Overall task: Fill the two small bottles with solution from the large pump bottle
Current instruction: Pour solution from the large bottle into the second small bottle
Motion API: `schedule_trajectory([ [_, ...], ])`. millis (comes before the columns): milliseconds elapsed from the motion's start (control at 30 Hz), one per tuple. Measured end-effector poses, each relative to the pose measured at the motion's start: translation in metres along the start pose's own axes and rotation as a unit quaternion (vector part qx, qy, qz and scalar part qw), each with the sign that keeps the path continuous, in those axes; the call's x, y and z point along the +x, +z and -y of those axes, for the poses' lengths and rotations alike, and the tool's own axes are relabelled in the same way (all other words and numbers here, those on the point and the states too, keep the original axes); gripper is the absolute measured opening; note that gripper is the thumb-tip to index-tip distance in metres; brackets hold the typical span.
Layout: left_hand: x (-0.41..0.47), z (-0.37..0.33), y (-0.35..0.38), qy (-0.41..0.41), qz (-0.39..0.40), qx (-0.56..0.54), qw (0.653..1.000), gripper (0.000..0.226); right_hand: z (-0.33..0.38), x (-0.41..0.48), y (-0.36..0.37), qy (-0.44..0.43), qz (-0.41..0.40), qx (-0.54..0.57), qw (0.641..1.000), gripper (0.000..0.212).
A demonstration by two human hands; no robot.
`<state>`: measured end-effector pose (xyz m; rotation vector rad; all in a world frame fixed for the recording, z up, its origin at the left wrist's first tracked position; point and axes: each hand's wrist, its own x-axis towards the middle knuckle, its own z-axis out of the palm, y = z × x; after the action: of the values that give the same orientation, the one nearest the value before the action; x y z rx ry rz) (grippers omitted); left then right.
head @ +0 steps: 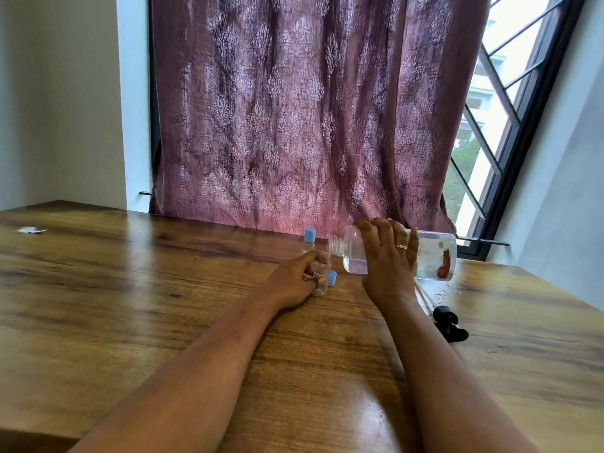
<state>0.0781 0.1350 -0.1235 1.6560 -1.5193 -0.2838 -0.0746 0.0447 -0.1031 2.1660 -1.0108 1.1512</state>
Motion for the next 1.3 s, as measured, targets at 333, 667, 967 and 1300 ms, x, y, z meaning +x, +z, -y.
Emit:
schedule_trajectory([
  [333,0.0018,0.0032,0.0012,-0.002,-0.002,0.003,1.0,0.043,0.0008,0.0022,-0.0014,-0.009,-0.004,-0.007,1.0,0.102],
  [667,0.0026,0.0035,0.0014,-0.014,-0.001,0.019,1.0,0.054,0.0006,0.0026,-0.0022,-0.015,-0.009,-0.019,1.0,0.102],
  [967,0.0032,0.0034,0.0016,-0.01,-0.004,0.019,1.0,0.052,0.0007,0.0017,-0.0021,-0.01,-0.001,-0.008,1.0,0.105],
  [1300,0.0022,0.0029,0.0015,0.002,-0.009,0.019,1.0,0.043,0.002,0.0017,-0.0032,-0.004,-0.001,-0.004,1.0,0.102],
])
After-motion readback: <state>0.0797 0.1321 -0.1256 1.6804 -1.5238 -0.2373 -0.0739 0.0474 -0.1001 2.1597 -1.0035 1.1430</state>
